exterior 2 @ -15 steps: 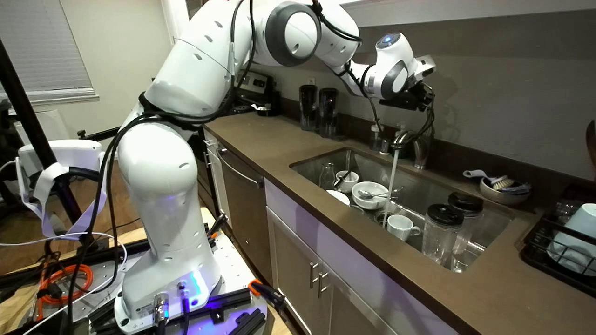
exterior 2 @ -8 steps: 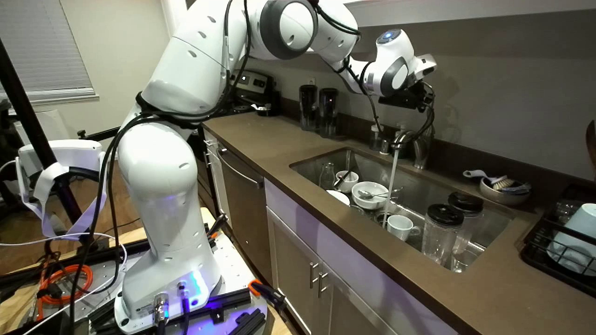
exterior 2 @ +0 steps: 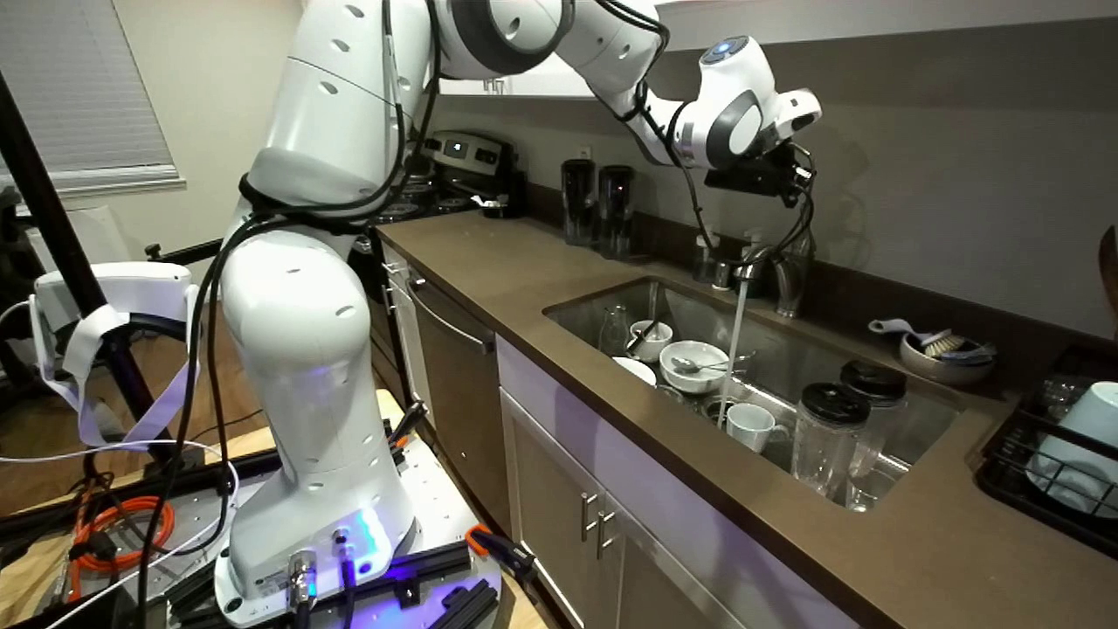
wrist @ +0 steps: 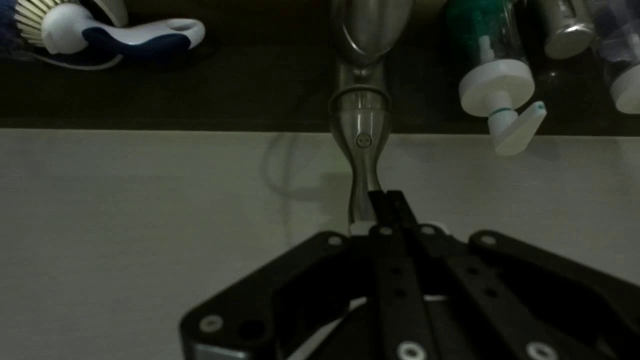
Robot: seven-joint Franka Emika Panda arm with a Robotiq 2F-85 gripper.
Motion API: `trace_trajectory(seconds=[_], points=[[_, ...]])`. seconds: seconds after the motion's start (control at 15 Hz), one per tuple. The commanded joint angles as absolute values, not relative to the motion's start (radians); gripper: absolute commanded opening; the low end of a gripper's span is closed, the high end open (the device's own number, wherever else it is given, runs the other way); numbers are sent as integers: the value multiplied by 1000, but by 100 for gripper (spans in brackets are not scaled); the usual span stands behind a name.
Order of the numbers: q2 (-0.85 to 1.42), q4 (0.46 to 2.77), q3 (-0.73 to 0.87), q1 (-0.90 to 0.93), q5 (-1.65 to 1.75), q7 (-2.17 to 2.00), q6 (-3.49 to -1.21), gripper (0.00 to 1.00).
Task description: Open the tap
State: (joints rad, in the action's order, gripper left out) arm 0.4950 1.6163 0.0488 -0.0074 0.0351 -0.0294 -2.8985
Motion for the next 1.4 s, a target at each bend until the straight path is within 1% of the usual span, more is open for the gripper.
trace_trajectory(seconds=[0.0,0.33,0.47,0.6,0.67,1.2,1.33], points=[[384,1744,50,-8,49,-6,-2838,3],[270,1853,88,5,115,-26,-2736,3],[229,1886,98,5,152,-25,-2707,5],[187,1918,94,-3,166,-15,-2675,31],[166,1932,87,-9,159,-4,-2654,35],[39,1957,66,-29,103,89,-2416,87],[21,1953,67,-33,87,118,-2350,98]])
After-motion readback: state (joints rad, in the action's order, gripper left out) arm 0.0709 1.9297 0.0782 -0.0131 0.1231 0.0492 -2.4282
